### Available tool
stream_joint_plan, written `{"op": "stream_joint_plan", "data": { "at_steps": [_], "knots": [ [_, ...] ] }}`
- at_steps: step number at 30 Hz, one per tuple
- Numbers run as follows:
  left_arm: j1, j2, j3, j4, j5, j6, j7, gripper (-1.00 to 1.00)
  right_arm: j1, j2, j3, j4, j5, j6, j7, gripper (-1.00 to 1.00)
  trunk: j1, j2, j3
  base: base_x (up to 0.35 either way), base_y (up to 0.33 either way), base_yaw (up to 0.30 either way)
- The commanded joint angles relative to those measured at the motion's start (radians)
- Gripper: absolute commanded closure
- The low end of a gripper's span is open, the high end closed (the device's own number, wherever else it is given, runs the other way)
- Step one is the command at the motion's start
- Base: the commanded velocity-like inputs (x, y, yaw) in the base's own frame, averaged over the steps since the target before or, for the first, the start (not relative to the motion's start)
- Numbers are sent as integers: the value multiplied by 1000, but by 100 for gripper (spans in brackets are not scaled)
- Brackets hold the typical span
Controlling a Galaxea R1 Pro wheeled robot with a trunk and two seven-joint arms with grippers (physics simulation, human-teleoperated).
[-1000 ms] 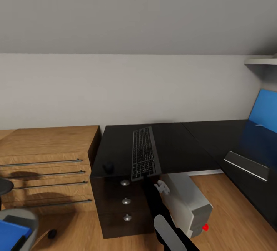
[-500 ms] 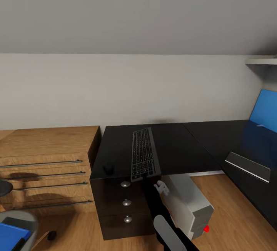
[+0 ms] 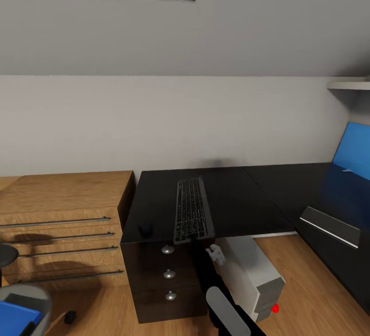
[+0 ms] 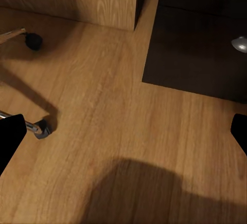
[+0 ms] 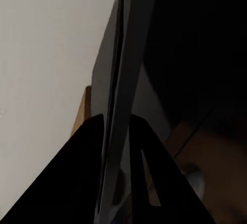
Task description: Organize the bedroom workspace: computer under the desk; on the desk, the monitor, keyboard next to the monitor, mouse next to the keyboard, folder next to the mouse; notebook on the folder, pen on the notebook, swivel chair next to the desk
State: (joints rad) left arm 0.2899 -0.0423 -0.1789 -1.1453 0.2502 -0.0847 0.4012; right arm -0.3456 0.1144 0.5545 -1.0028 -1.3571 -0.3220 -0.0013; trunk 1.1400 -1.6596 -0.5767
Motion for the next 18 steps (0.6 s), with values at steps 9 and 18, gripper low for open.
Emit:
{"op": "stream_joint_plan", "data": {
  "at_steps": [9, 18],
  "knots": [
    [0, 1, -2, -1, 11, -6, 4, -100, -1, 0, 2, 0, -113, 130, 3, 100, 0, 0, -1, 0, 0, 0],
    [0, -2, -4, -2, 11, -6, 5, -100, -1, 0, -1, 0, -144, 227, 6, 100, 0, 0, -1, 0, 0, 0]
  ]
}}
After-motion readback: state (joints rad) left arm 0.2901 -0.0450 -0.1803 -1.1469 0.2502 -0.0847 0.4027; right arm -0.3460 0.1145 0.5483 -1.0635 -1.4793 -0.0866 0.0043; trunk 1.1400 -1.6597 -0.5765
